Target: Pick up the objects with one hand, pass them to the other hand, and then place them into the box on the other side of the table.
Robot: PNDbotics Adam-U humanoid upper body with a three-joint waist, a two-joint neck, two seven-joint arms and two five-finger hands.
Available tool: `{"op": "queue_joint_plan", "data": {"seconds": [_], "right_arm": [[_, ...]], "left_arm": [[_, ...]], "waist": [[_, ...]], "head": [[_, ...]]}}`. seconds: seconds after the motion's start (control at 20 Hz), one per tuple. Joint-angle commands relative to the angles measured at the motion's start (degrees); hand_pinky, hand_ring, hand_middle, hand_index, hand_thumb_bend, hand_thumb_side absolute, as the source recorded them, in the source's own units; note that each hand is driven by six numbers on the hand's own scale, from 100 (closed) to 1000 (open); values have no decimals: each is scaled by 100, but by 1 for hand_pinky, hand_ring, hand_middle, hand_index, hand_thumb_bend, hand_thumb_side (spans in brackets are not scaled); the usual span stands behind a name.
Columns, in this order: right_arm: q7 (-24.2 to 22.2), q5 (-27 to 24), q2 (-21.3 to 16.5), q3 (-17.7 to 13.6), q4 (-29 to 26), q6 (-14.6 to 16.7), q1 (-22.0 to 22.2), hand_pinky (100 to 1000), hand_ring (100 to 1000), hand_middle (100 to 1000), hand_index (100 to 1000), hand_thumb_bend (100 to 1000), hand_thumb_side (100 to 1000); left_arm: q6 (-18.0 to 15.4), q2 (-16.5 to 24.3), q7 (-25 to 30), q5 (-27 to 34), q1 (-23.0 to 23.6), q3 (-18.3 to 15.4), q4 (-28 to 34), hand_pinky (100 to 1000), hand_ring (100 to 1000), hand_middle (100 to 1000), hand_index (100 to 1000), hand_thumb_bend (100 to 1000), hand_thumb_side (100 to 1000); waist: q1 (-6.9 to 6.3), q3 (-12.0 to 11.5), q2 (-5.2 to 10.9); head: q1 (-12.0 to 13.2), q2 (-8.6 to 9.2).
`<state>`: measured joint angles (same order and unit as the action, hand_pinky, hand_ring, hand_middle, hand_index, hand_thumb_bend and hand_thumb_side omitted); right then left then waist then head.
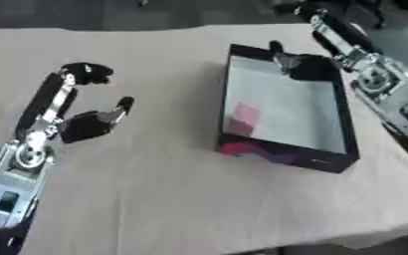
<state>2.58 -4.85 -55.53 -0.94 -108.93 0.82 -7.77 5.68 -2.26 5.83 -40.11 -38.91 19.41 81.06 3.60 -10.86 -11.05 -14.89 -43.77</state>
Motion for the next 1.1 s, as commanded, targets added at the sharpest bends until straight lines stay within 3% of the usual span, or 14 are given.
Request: {"op": "queue_joint_plan", "data": {"seconds": [0.05,0.2,0.45,0.8,1.1], "right_arm": [[116,-1610,-325,-398,-505,88,125,1000,1000,903,943,100,702],[-78,-2726,-320,-744,-559,374,432,1000,1000,905,942,100,703],[-392,-3453,-298,-1231,-566,741,887,1000,1000,905,944,100,699],[-458,-3612,-231,-1497,-566,998,1222,1000,1000,912,958,100,698],[-427,-3628,-250,-1526,-566,983,1239,1000,1000,911,958,100,707]], "left_arm": [[62,179,-47,17,-158,-115,195,822,727,609,759,388,346],[182,456,-10,45,-302,-210,286,820,730,616,763,404,326],[444,1079,307,255,-634,-331,373,819,736,628,769,434,320],[880,1929,736,602,-1110,-614,-64,829,760,661,781,457,342],[941,2385,1703,722,-1552,-854,-926,831,768,673,790,493,368]], "waist": [[-85,23,174],[-124,20,195],[-242,14,256],[-336,22,301],[-353,50,301]], "head": [[527,-16],[914,9],[1187,-29],[1178,-35],[1168,-35]]}}
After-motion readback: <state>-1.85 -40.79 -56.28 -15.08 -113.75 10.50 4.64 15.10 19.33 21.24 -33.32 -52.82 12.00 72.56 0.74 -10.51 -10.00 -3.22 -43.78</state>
